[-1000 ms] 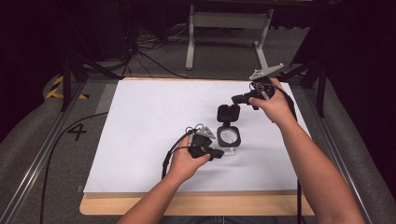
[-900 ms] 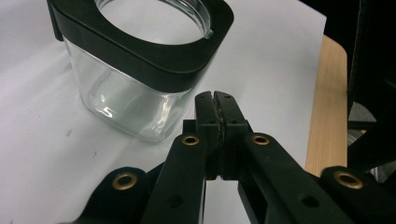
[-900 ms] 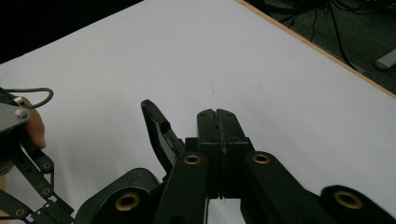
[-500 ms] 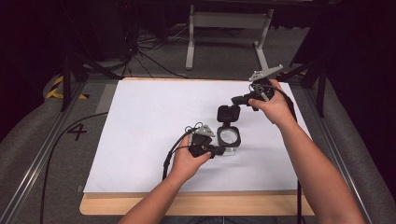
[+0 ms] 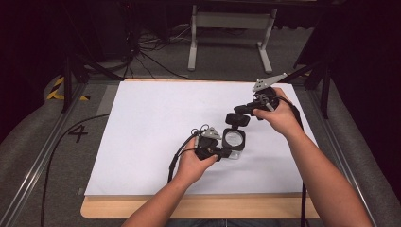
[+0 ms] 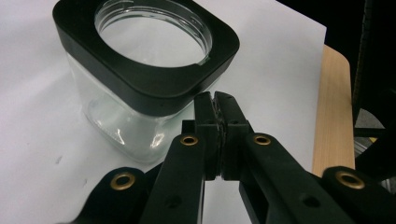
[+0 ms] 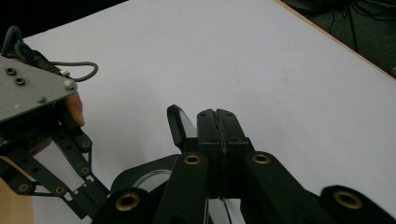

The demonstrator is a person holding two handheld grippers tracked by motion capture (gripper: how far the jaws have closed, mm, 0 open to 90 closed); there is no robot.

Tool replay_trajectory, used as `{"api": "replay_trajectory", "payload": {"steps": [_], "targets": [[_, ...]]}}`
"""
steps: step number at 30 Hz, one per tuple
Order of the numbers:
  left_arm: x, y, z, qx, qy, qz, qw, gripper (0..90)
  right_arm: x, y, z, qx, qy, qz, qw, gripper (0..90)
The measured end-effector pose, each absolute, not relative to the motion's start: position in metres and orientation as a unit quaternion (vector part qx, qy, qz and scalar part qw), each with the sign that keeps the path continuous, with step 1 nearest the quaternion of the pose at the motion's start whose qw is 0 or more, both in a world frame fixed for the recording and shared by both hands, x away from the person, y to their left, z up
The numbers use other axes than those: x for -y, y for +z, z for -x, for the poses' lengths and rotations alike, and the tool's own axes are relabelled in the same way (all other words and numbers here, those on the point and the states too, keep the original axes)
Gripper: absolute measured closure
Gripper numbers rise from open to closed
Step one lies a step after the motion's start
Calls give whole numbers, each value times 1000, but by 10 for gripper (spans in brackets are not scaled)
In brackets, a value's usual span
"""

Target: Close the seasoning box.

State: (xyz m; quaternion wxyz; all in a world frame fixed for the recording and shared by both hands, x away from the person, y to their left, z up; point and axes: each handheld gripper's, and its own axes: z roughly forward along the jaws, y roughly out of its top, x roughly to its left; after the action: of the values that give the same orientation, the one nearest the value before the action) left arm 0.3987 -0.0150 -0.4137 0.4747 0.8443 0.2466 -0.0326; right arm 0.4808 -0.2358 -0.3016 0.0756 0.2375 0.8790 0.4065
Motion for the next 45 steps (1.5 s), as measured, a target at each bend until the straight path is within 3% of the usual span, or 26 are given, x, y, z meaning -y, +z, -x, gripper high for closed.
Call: {"api": "replay_trajectory", "payload": {"steps": [11, 27, 45], "targets": [[14, -411, -396, -246, -26, -846, 471, 867, 224, -319, -452, -903, 377, -205, 40, 900], [-8, -415, -411, -277, 22, -852, 443, 893, 220, -345, -442, -916, 348, -199, 32, 900], [0, -423, -404, -270, -3, -857, 440, 866, 282, -329, -428, -877, 412, -241, 61, 900]]}}
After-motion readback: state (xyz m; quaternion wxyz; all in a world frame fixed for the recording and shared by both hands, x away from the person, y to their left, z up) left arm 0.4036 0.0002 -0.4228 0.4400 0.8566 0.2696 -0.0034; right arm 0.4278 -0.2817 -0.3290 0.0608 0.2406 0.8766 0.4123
